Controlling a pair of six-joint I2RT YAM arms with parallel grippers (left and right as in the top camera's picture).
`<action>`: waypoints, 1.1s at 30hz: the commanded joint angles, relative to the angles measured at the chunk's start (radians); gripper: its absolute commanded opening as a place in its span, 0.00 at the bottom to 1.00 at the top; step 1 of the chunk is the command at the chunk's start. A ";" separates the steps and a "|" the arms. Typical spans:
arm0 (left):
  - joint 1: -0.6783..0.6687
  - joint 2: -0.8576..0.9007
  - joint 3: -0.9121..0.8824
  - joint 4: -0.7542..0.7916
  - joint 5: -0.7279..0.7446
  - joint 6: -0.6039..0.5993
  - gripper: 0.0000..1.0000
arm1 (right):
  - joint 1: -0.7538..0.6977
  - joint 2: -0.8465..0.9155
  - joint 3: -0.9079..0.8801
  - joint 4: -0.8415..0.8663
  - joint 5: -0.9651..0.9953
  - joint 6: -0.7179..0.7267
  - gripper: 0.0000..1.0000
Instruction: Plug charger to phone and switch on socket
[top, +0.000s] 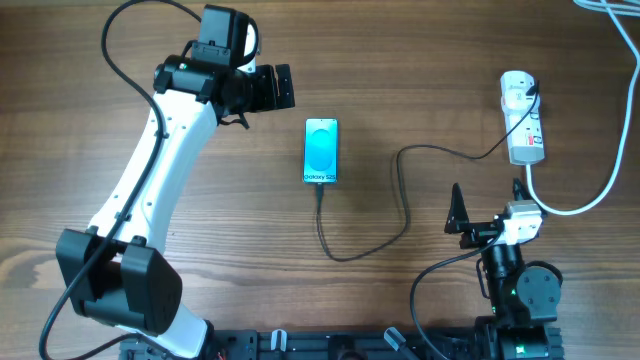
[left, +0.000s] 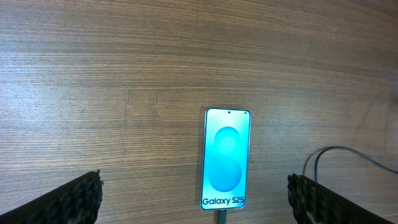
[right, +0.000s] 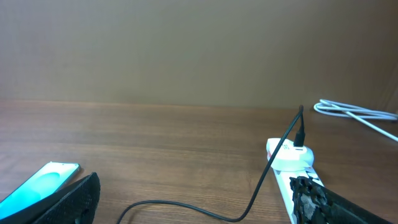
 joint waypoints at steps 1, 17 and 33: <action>0.003 0.006 -0.001 0.002 -0.006 -0.005 1.00 | 0.005 -0.012 -0.002 0.003 0.002 0.013 1.00; 0.000 -0.008 -0.001 -0.053 -0.018 -0.001 1.00 | 0.005 -0.012 -0.002 0.003 0.002 0.013 1.00; 0.003 -0.399 -0.409 0.068 -0.076 0.003 1.00 | 0.005 -0.012 -0.002 0.003 0.002 0.013 1.00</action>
